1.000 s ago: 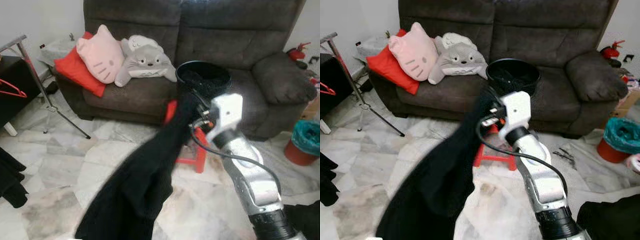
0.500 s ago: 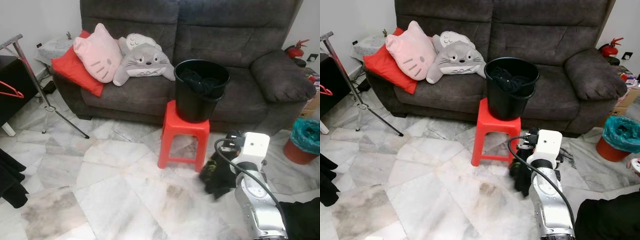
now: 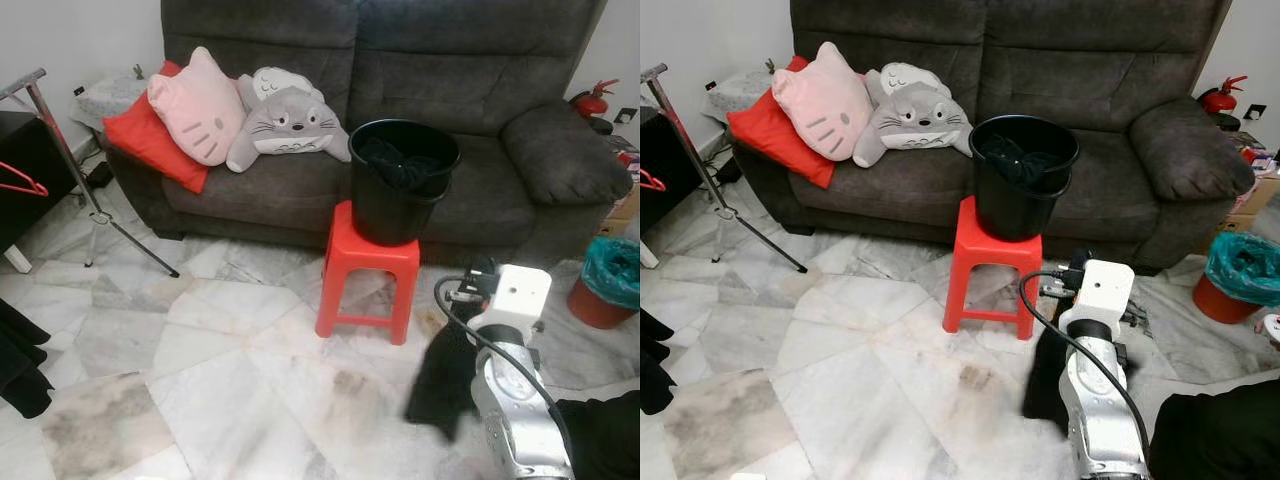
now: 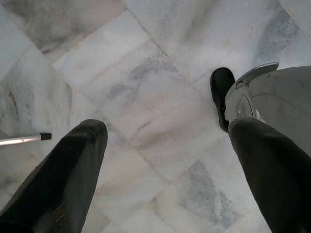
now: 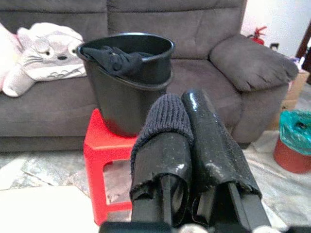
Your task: Hang hanger
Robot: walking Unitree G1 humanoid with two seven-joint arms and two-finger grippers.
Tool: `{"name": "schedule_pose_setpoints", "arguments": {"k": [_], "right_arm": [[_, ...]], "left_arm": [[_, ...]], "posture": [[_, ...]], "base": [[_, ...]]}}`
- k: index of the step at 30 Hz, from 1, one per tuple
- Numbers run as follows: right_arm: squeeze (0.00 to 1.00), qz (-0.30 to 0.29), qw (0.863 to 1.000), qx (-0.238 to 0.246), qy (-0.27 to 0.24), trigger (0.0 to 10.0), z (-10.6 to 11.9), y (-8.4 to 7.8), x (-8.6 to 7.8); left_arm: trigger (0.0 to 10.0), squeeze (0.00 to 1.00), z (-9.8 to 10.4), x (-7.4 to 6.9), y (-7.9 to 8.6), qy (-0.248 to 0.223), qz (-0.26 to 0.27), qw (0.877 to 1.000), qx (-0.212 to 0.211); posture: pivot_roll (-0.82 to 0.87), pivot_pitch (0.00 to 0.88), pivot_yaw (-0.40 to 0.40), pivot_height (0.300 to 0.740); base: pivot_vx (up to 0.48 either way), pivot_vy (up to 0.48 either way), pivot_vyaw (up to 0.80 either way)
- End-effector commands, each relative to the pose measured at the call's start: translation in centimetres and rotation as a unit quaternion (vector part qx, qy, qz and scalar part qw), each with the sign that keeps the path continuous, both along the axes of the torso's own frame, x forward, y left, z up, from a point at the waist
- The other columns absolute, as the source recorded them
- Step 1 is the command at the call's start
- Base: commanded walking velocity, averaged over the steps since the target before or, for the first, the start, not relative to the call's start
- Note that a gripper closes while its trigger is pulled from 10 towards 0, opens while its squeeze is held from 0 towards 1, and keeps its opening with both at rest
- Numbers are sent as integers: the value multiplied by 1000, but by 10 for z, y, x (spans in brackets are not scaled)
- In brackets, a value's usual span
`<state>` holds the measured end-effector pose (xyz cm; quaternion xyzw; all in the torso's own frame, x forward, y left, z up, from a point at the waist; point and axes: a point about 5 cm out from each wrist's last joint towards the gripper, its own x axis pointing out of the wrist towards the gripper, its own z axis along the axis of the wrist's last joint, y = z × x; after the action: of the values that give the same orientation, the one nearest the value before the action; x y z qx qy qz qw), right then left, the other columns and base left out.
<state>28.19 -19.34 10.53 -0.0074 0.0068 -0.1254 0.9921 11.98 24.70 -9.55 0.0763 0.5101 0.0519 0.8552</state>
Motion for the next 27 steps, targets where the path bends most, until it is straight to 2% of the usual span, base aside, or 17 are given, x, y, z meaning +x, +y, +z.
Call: {"name": "schedule_pose_setpoints", "arguments": {"k": [1, 7, 20, 27], "right_arm": [[0, -1, 1000, -3, -28, 10000, 11, 0, 0], [0, 2, 999, -9, -36, 10000, 14, 2, 1], [0, 3, 999, -17, -49, 10000, 22, -1, 5], [0, 10, 998, -27, -50, 10000, 25, -4, 3]], "left_arm": [[10000, 0, 0, -3, 3, 7, 1, 1000, 4], [10000, 0, 0, -2, 1, 6, 2, 1000, 1], [10000, 0, -1, -1, -1, 18, -11, 1000, -2], [10000, 0, -3, -5, -2, 20, -8, 1000, 0]], "posture": [[-64, 0, 12, 740], [-67, 0, 10, 740], [-94, 0, 15, 740], [-89, 0, -8, 740]], "base": [[0, 0, 0], [0, 0, 0], [0, 0, 800], [0, 0, 800]]}}
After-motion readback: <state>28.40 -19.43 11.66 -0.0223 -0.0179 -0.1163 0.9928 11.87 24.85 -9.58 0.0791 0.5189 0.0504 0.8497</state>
